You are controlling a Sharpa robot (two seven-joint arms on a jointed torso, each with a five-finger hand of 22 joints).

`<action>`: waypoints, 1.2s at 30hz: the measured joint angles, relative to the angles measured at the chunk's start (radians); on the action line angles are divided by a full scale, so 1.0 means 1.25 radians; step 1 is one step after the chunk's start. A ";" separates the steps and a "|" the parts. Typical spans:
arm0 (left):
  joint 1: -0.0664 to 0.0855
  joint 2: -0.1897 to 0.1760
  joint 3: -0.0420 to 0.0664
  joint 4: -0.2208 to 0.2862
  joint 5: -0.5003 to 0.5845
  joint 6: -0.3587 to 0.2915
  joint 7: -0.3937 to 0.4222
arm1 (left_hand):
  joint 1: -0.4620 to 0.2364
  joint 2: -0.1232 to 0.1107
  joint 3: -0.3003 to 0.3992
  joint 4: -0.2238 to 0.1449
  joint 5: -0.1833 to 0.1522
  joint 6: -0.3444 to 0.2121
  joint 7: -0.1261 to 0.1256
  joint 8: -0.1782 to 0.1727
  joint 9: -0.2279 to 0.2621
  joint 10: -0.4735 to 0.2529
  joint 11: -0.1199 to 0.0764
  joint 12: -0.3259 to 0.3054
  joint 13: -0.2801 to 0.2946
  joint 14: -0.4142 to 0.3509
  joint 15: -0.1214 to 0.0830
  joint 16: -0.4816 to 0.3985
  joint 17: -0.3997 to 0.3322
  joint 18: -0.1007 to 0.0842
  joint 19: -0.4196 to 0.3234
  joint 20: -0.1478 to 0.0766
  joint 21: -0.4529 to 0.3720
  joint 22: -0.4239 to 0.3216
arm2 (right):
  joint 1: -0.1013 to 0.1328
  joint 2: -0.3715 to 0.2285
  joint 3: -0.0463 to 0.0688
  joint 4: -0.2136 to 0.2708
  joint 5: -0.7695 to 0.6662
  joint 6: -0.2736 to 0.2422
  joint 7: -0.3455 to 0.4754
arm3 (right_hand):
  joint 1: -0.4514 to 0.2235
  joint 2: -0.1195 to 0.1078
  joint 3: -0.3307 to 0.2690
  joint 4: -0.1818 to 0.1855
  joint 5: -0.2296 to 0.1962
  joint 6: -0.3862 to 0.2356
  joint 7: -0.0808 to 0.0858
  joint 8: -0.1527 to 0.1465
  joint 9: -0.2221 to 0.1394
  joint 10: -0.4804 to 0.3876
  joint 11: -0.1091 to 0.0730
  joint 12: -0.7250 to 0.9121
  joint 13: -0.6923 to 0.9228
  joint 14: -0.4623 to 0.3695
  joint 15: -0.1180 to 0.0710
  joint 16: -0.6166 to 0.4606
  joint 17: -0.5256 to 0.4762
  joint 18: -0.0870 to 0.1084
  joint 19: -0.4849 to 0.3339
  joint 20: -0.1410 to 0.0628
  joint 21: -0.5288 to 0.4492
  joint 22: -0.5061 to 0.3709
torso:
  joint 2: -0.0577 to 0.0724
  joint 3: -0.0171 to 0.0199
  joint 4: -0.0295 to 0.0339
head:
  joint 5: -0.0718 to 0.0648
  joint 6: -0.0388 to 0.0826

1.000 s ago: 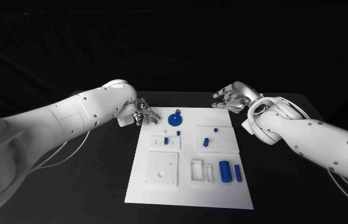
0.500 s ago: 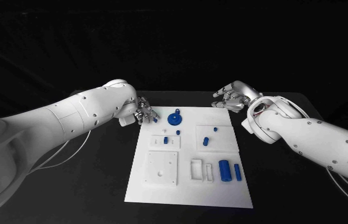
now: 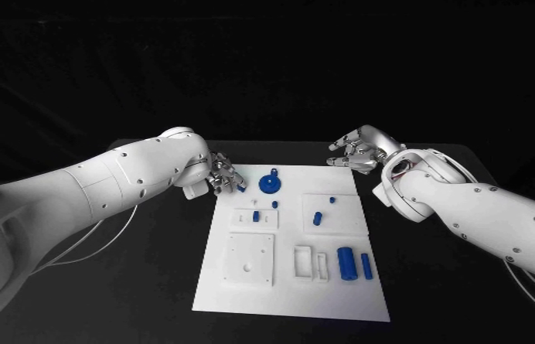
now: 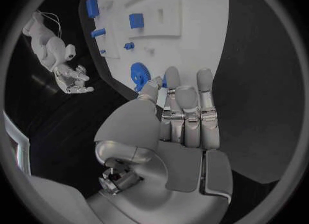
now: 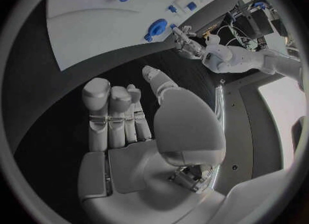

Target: Assemble the parts on the task board

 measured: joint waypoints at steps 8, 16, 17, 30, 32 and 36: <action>0.000 -0.062 0.001 0.107 0.022 -0.037 0.001 | -0.058 -0.056 0.191 -0.026 -0.073 0.009 0.009 -0.016 0.000 0.001 -0.005 0.021 0.000 0.009 -0.006 0.000 0.005 0.000 -0.003 -0.003 0.010 0.000 | 0.000 -0.003 0.000 -0.001 0.003 0.000 0.000 | 0.000 0.000 0.000 0.000 0.000 0.000 0.000 0.000 0.000 0.000 0.000 0.000 0.000 0.000 0.000 0.000 0.000 0.000 0.000 0.000 0.000 0.000 | -0.002 0.0004 0.0005 | 0.004 0.000; 0.003 -0.152 0.001 0.261 0.038 -0.105 -0.004 | -0.058 -0.104 0.250 0.019 -0.046 0.020 0.015 -0.008 0.013 0.000 -0.009 0.054 0.004 0.024 -0.010 0.000 0.013 0.000 0.003 -0.009 0.020 0.000 | 0.000 -0.010 0.000 0.002 0.006 0.001 0.000 | -0.003 -0.003 0.000 0.000 0.000 0.000 0.000 0.000 0.000 0.000 0.000 0.000 0.000 0.000 0.000 0.000 0.000 0.000 0.000 0.000 0.000 0.000 | -0.005 0.0002 0.0033 | 0.005 -0.005; 0.004 -0.160 0.001 0.277 0.039 -0.114 -0.006 | -0.058 -0.105 0.251 0.020 -0.040 0.021 0.016 -0.008 0.026 -0.001 -0.010 0.055 0.004 0.024 -0.010 0.000 0.014 0.000 0.003 -0.009 0.021 0.000 | 0.000 -0.010 0.000 0.002 0.007 0.001 0.000 | -0.003 -0.003 0.000 0.000 0.000 0.000 0.000 0.000 0.000 0.000 0.000 0.000 0.000 0.000 0.000 0.000 0.000 0.000 0.000 0.000 0.000 0.000 | -0.005 0.0001 0.0035 | 0.005 -0.006; 0.004 -0.233 -0.034 0.431 0.029 -0.288 -0.036 | -0.079 -0.126 0.273 0.032 0.019 0.025 0.017 0.000 0.086 0.002 -0.013 0.061 -0.003 0.031 -0.009 -0.003 0.020 0.000 0.009 -0.009 0.029 0.000 | 0.000 -0.015 0.000 0.007 0.011 0.001 -0.001 | -0.003 -0.003 -0.003 0.003 0.000 0.000 0.000 0.000 0.000 0.000 0.000 0.000 0.000 0.000 0.000 0.000 0.000 0.000 0.000 0.000 0.000 0.000 | -0.007 -0.0007 0.0043 | 0.009 -0.008; 0.004 -0.235 -0.044 0.442 0.022 -0.308 -0.040 | -0.077 -0.129 0.273 0.032 0.020 0.026 0.018 0.000 0.086 0.002 -0.013 0.061 -0.003 0.032 -0.008 -0.004 0.022 0.000 0.009 -0.009 0.029 0.000 | -0.001 -0.016 0.000 0.008 0.011 0.001 -0.001 | -0.003 -0.003 -0.003 0.003 0.000 0.000 0.000 0.000 0.000 0.000 0.000 0.000 0.000 0.000 0.000 0.000 0.000 0.000 0.000 0.000 0.000 0.000 | -0.008 -0.0009 0.0044 | 0.010 -0.009; 0.003 -0.238 -0.062 0.459 0.004 -0.342 -0.048 | -0.081 -0.135 0.280 0.031 0.023 0.030 0.021 0.000 0.098 0.001 -0.014 0.068 -0.003 0.032 -0.008 -0.004 0.025 0.000 0.009 -0.009 0.034 0.000 | -0.001 -0.016 0.000 0.008 0.011 0.001 -0.001 | -0.003 -0.003 -0.003 0.003 0.000 0.000 0.000 0.000 0.000 0.000 0.000 0.000 0.000 0.000 0.000 -0.003 0.000 0.000 0.000 0.000 0.000 0.000 | -0.010 -0.0014 0.0058 | 0.011 -0.012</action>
